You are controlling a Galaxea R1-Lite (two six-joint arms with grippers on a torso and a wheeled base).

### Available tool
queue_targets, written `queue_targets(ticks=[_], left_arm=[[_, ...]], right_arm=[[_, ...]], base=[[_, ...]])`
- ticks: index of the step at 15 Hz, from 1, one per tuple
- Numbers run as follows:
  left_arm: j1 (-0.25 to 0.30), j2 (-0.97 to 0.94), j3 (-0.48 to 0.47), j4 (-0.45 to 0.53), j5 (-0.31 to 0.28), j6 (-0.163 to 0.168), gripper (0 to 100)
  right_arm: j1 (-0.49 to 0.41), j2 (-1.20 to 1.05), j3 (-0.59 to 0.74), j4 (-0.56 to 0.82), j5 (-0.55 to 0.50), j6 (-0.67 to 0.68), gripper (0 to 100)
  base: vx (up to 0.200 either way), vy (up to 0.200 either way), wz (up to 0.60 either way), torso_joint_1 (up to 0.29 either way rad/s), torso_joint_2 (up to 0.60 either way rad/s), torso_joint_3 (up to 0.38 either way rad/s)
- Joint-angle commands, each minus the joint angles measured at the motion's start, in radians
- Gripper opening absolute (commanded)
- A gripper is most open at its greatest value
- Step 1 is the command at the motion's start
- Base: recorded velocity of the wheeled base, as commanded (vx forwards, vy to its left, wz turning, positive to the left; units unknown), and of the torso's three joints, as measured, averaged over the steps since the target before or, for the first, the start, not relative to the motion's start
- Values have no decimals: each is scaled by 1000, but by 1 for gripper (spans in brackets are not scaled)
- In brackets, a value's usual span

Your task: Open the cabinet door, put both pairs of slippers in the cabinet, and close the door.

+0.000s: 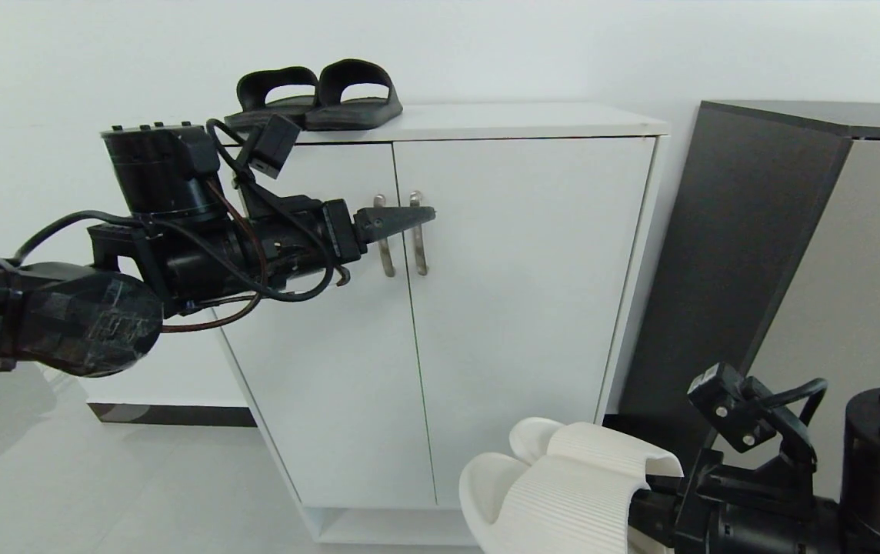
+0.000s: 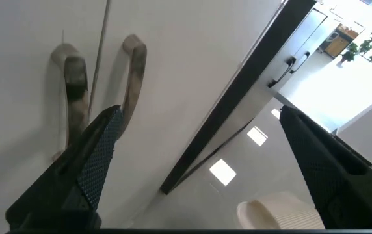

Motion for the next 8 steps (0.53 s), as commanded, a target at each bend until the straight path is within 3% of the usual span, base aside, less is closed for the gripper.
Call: queue_targets(ticks=[1, 8], left_arm=[[3, 23, -4, -4, 0, 0, 100], [-3, 67, -51, -4, 4, 4, 100]], right_arm=[[0, 2, 0, 0, 0, 0, 0], [0, 2, 0, 0, 0, 0, 0]], base=[[0, 0, 0, 0, 0, 0], [0, 0, 0, 0, 0, 0]])
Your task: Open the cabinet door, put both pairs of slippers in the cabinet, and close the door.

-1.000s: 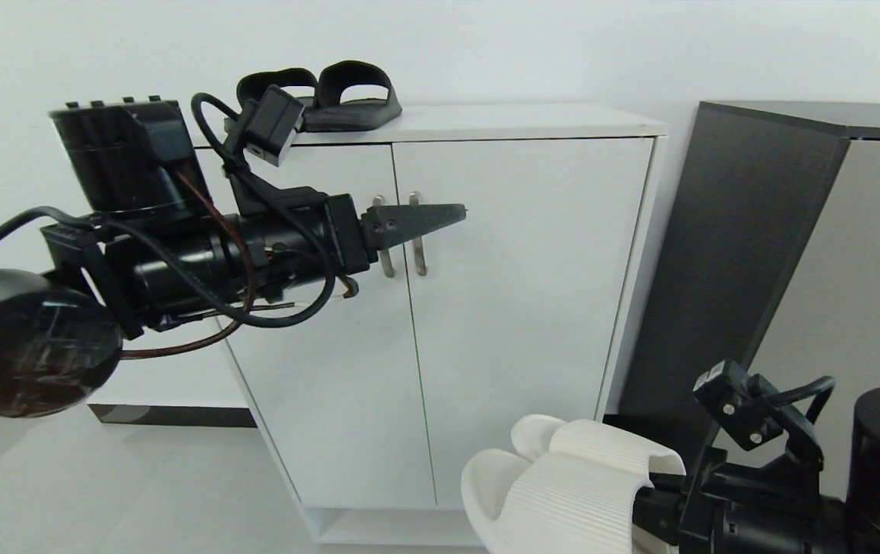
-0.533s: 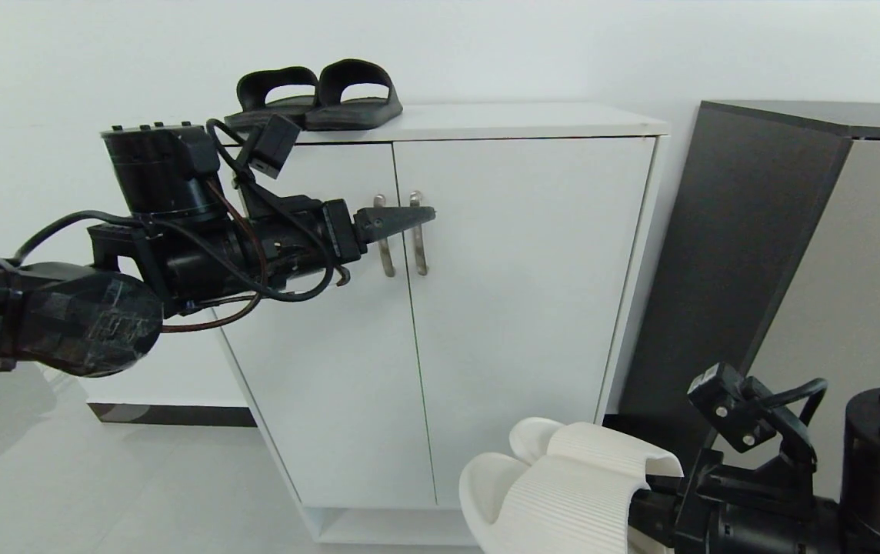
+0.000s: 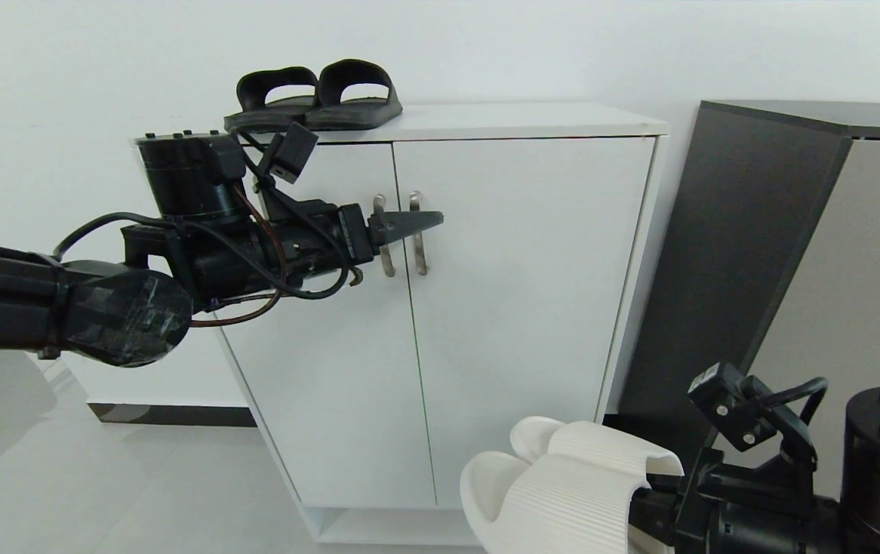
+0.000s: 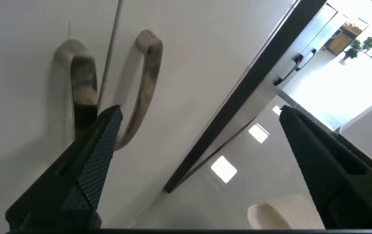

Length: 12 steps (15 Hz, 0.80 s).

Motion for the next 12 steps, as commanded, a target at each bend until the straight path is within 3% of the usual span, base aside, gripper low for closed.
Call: queue_targets(ticks=[1, 5, 8, 9, 12], left_arm=[[-5, 11, -13, 0, 0, 0, 100], [-50, 46, -53, 3, 11, 1, 100], [-82, 80, -88, 3, 52, 7, 100], [-82, 80, -88, 3, 52, 7, 0], [-80, 74, -81, 3, 54, 7, 0]], right_arm=[[0, 2, 0, 0, 0, 0, 0], [0, 2, 0, 0, 0, 0, 0], [0, 0, 0, 0, 0, 0, 0], [0, 0, 0, 0, 0, 0, 0], [0, 0, 5, 1, 0, -3, 0]], base=[[0, 0, 0, 0, 0, 0], [0, 0, 0, 0, 0, 0], [0, 0, 0, 0, 0, 0], [0, 0, 0, 0, 0, 0], [0, 0, 0, 0, 0, 0]])
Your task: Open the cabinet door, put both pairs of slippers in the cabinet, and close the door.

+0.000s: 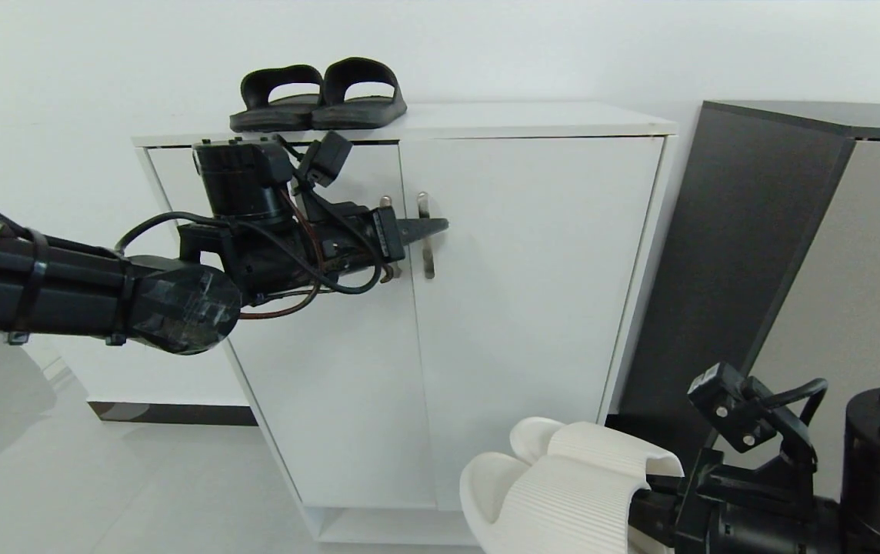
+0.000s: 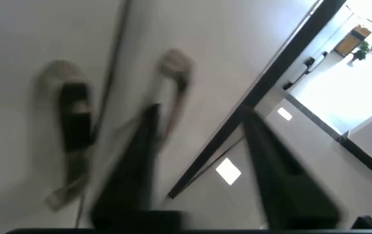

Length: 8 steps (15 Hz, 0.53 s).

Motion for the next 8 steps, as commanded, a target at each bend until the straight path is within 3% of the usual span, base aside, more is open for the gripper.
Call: queue_targets(ticks=[1, 4, 6, 8], left_arm=[[-3, -11, 1, -6, 1, 0, 0], [-16, -71, 56, -6, 11, 12, 0], [-33, -138, 133, -6, 12, 38, 0], [-48, -229, 231, -7, 30, 44, 0]], right_arm=[[0, -4, 13, -2, 3, -17, 0], [-6, -18, 59, -85, 86, -26, 0], [-15, -16, 82, -129, 123, -27, 0], [-15, -16, 82, -129, 123, -29, 0]], base=[[0, 0, 0, 0, 0, 0], [0, 0, 0, 0, 0, 0], [0, 0, 0, 0, 0, 0], [0, 0, 0, 0, 0, 0]])
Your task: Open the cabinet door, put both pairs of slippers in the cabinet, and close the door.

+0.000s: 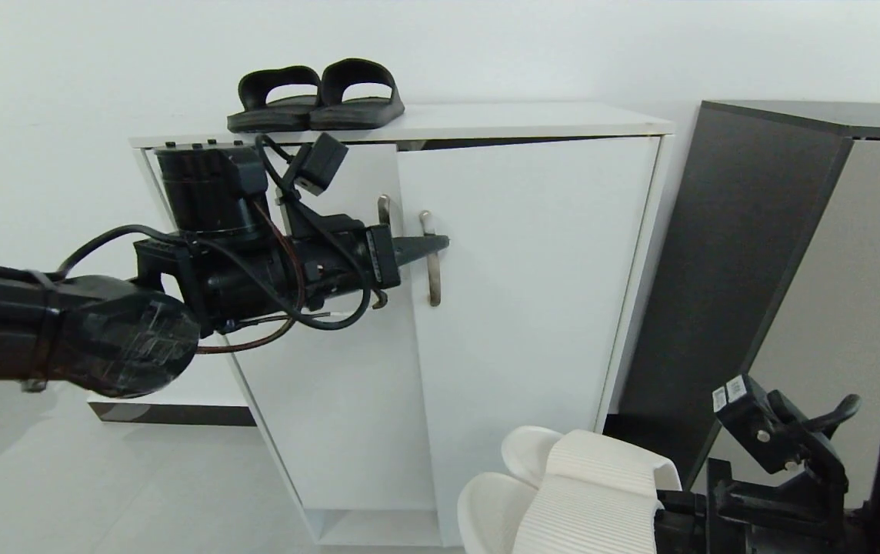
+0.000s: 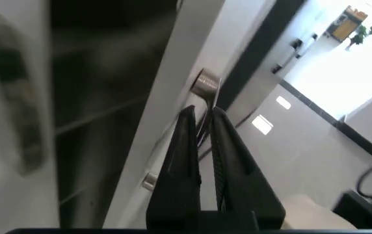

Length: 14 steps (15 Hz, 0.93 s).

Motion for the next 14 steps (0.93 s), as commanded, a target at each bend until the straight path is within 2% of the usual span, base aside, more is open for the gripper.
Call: queue_targets(ticks=[1, 3, 4, 6, 7, 8, 10, 12, 14], left_arm=[[-20, -113, 91, 2, 25, 4, 0], [-37, -239, 226, 1, 48, 23, 0], [-38, -261, 249, 1, 48, 23, 0], [-46, -388, 374, 1, 48, 26, 0], [-46, -426, 397, 1, 47, 24, 0], [-40, -459, 398, 1, 48, 20, 0], [61, -422, 340, 1, 42, 11, 0], [139, -310, 245, 1, 42, 9, 0], [173, -195, 163, -15, 42, 9, 0]], right_arm=[[0, -3, 3, -1, 1, 0, 0], [0, -2, 5, 1, 1, 0, 0], [0, -2, 5, -1, 1, 0, 0], [0, 0, 5, 1, 1, 0, 0], [0, 0, 5, -1, 1, 0, 0], [0, -2, 6, -1, 1, -2, 0], [0, -5, 9, -1, 3, -5, 0], [1, -8, 15, -1, 3, -23, 0], [4, -35, 29, -1, 32, -28, 0]], base=[[0, 0, 0, 0, 0, 0], [0, 0, 0, 0, 0, 0], [0, 0, 0, 0, 0, 0], [0, 0, 0, 0, 0, 0], [0, 0, 0, 0, 0, 0], [0, 0, 0, 0, 0, 0], [0, 0, 0, 0, 0, 0], [0, 0, 0, 0, 0, 0], [0, 0, 0, 0, 0, 0]])
